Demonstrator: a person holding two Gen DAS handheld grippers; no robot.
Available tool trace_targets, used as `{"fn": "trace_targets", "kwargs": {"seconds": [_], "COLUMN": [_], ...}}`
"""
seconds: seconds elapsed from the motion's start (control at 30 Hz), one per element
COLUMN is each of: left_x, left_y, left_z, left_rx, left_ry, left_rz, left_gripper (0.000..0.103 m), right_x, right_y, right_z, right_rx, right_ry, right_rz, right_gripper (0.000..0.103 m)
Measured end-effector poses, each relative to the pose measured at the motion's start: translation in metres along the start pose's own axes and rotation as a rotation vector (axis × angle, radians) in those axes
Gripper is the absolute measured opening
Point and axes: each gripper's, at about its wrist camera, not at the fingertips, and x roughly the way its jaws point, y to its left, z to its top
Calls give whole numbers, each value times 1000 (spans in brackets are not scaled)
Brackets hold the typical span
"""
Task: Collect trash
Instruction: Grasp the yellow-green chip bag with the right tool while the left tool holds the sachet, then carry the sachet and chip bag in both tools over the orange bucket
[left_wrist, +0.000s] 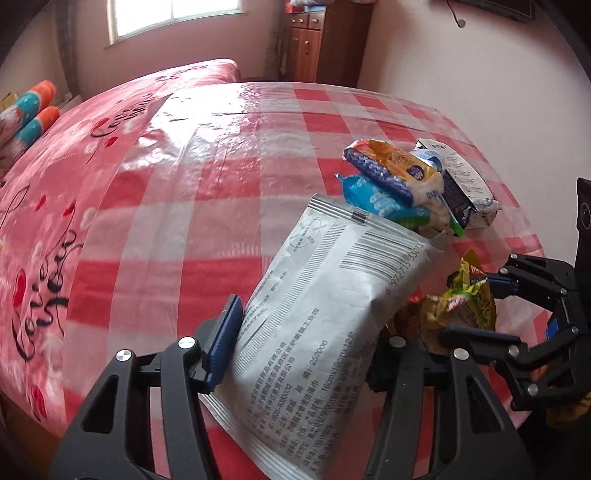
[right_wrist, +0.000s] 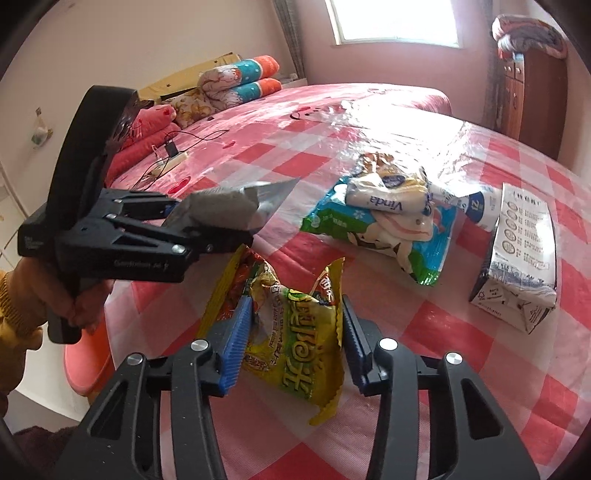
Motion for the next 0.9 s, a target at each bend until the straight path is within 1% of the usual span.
{"fn": "trace_targets", "kwargs": {"seconds": [0.13, 0.3, 0.33, 0.4, 0.47, 0.9], "left_x": [-11, -22, -24, -28, -31, -54], "left_y": [0, 7, 9, 10, 10, 12], "left_z": [-13, -25, -29, -34, -40, -73], "left_rx": [-49, -119, -134, -156, -165, -239], "left_ry": [-17, -35, -38, -46, -52, -103], "left_rz": [-5, -8, -10, -17, -20, -41], "left_gripper": [56, 57, 57, 57, 57, 57], "right_x": [-4, -10, -12, -15, -17, -32], "right_y": [3, -4, -4, -7, -9, -16], "right_z": [0, -4, -5, -6, -7, -15], "right_rx": [-16, 12, 17, 40, 52, 131], "right_ry": [-23, -37, -41, -49, -54, -91], "right_rz": [-6, -6, -7, 1, 2, 21], "right_gripper": [43, 39, 35, 34, 31, 28]}}
